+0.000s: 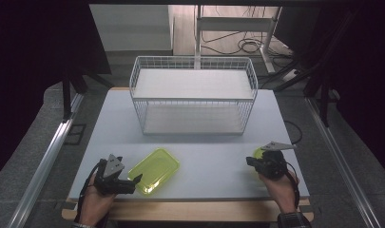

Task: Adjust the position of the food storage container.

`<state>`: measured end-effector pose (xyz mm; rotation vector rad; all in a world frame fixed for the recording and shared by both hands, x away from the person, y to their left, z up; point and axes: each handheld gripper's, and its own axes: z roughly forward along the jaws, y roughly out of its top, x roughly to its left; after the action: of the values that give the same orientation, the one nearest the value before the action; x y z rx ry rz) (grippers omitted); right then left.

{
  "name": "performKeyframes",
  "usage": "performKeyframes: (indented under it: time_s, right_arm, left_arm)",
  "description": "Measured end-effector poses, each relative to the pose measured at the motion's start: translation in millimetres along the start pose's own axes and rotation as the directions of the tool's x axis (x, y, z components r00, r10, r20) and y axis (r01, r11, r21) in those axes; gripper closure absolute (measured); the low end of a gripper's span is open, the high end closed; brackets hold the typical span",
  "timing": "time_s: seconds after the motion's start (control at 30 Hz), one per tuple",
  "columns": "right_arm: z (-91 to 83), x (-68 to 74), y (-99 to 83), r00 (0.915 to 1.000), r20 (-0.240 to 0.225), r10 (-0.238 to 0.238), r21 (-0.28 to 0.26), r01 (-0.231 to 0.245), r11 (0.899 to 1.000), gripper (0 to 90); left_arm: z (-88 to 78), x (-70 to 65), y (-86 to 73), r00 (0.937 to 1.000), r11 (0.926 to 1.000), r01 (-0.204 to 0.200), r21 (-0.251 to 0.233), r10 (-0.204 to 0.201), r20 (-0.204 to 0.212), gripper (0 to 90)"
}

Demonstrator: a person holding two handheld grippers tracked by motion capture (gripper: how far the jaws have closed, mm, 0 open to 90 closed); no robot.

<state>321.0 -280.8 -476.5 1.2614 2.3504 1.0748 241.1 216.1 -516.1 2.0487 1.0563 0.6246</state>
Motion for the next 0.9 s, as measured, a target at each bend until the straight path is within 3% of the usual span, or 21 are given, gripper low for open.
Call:
performKeyframes:
  time_s: [0.23,0.47,0.67,0.7,0.77,0.8,0.9]
  right_arm:
    - [-5.6,-10.9,-3.1,0.9988,0.041,0.028,-0.016,-0.027,1.0,89.2]
    - [-2.2,0.1,-0.3,0.9997,0.022,-0.001,-0.019,0.001,1.0,89.0]
    - [2.5,7.6,0.7,0.9998,0.003,-0.022,-0.017,0.022,1.0,88.9]
    - [4.1,10.6,1.2,0.9995,-0.004,-0.031,-0.015,0.03,0.999,88.9]
    - [5.2,12.0,1.4,0.9994,-0.009,-0.034,-0.015,0.034,0.999,88.8]
    - [7.7,15.3,1.8,0.9989,-0.02,-0.042,-0.01,0.041,0.999,88.8]
    - [10.8,18.6,2.2,0.9982,-0.035,-0.049,-0.006,0.049,0.999,88.7]
  left_arm:
    - [-0.2,-0.4,0.0,1.0,1.0,0.004,0.007,-0.004,0.004,4.8]
    - [-6.1,-4.3,0.2,0.9996,0.9996,0.025,0.016,-0.025,0.015,9.6]
    - [-21.7,-7.9,-8.4,0.9958,0.9975,0.069,0.01,-0.07,0.06,55.8]
    - [-24.5,-5.9,-10.9,0.9908,0.9942,0.108,0.002,-0.108,0.082,62.5]
    - [-26.0,-4.5,-11.5,0.9891,0.9923,0.124,0.0,-0.124,0.08,75.6]
    - [-27.9,-1.6,-12.9,0.9848,0.9893,0.146,0.0,-0.145,0.095,81.1]
    - [-29.9,0.5,-14.9,0.9802,0.9872,0.159,0.011,-0.159,0.118,88.8]
